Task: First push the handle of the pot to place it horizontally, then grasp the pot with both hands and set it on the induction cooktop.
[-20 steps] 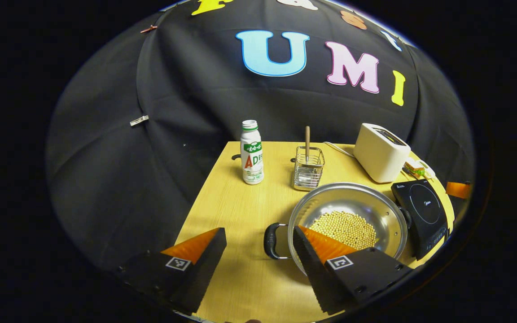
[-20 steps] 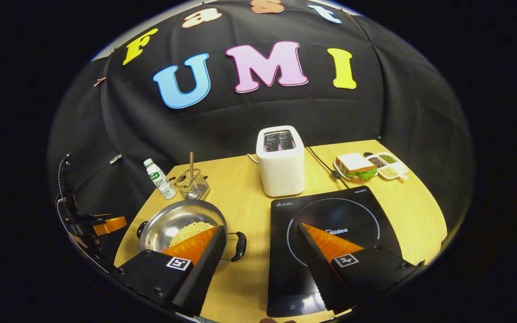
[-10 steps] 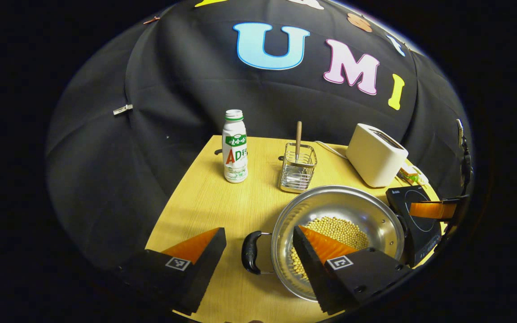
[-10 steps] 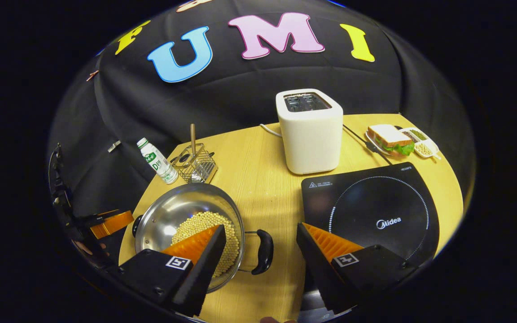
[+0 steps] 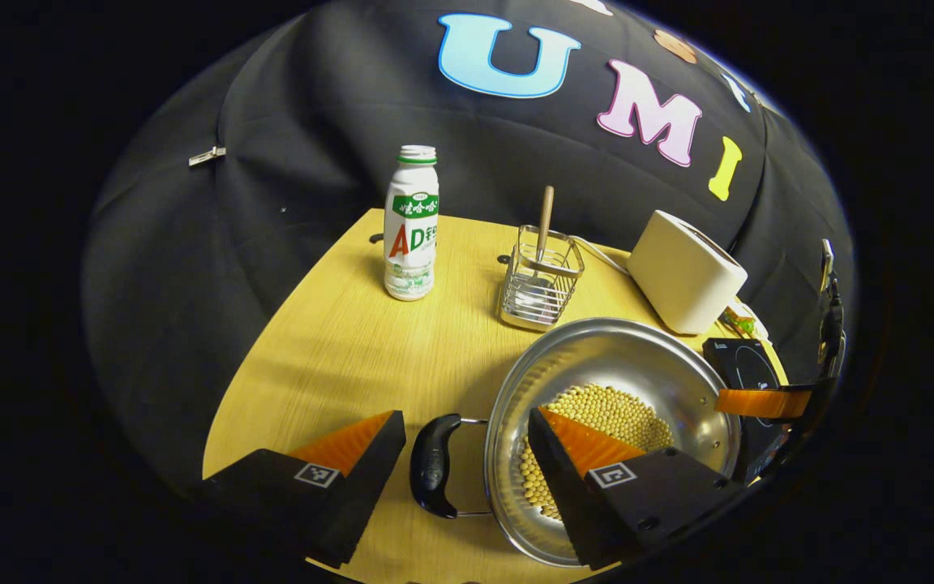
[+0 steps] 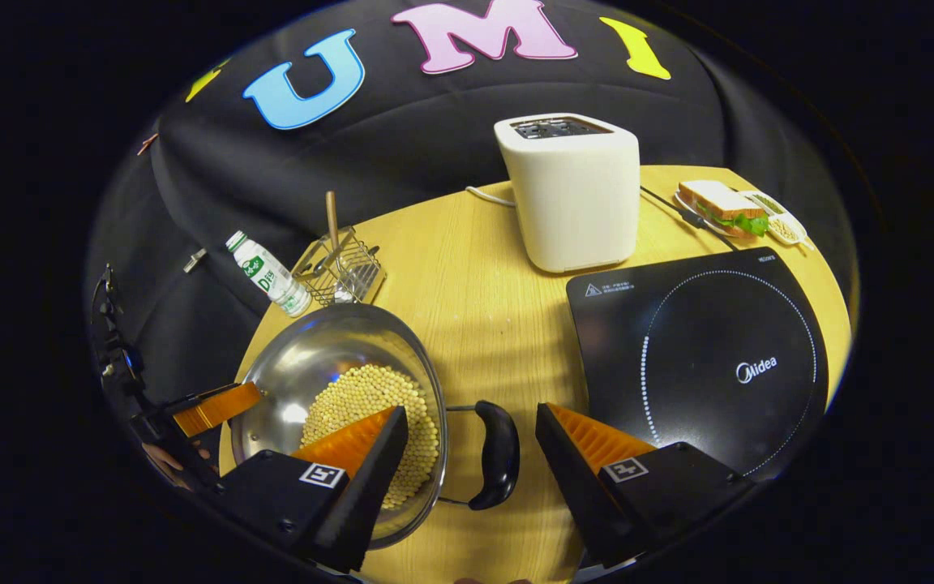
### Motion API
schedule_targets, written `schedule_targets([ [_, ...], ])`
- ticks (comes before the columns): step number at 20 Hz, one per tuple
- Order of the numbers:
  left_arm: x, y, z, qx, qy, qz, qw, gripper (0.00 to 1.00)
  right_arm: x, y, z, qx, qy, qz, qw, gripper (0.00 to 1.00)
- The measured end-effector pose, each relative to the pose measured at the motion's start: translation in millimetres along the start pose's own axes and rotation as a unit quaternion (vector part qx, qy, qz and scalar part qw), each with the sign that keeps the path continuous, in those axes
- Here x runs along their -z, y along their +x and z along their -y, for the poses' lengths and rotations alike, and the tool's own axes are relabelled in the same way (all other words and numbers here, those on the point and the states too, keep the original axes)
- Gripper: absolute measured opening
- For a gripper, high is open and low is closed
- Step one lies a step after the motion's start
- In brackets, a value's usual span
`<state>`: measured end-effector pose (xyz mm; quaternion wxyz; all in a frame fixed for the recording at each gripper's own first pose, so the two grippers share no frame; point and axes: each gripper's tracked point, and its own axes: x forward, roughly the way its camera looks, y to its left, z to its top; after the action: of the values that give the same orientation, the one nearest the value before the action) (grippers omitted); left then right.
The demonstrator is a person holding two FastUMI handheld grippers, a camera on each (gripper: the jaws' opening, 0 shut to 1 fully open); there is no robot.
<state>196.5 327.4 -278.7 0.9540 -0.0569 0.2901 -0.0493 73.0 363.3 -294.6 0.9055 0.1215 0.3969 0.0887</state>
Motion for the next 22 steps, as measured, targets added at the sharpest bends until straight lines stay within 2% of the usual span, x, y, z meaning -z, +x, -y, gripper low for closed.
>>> schedule_targets([
  [4,6.2,10.1,0.2,0.009,-0.008,-0.012,1.0,0.96,8.9,8.6,-3.2,0.002,0.001,-0.004,1.0,0.99],
  [9,17.1,20.4,-2.2,0.011,-0.02,-0.032,0.999,0.91,19.7,16.3,-7.6,0.008,-0.001,-0.01,1.0,0.97],
  [10,18.0,21.5,-2.4,0.012,-0.022,-0.033,0.999,0.9,21.4,17.7,-7.1,0.014,-0.005,-0.01,1.0,0.86],
  [13,24.0,22.1,-1.6,0.015,-0.03,-0.041,0.999,0.81,25.0,20.2,-1.0,0.028,-0.013,-0.011,0.999,0.84],
  [14,25.4,22.1,0.4,0.018,-0.033,-0.043,0.998,0.79,24.0,19.8,1.9,0.034,-0.012,-0.01,0.999,0.81],
  [15,26.8,21.8,-0.3,0.016,-0.032,-0.043,0.998,0.72,23.9,19.6,5.4,0.04,-0.01,-0.01,0.999,0.76],
  [16,29.1,21.3,-1.6,0.013,-0.027,-0.048,0.998,0.69,25.8,21.0,4.8,0.039,-0.004,-0.014,0.999,0.56],
  [17,32.1,21.3,-1.3,0.013,-0.023,-0.051,0.998,0.69,27.9,20.3,5.0,0.04,-0.002,-0.019,0.999,0.65],
  [20,32.7,21.7,-1.8,0.011,-0.018,-0.054,0.998,0.7,27.3,20.1,6.7,0.046,-0.008,-0.017,0.999,0.62],
  [22,33.7,18.8,-1.1,0.014,-0.024,-0.053,0.998,0.66,26.0,19.3,7.8,0.049,-0.002,-0.015,0.999,0.59],
])
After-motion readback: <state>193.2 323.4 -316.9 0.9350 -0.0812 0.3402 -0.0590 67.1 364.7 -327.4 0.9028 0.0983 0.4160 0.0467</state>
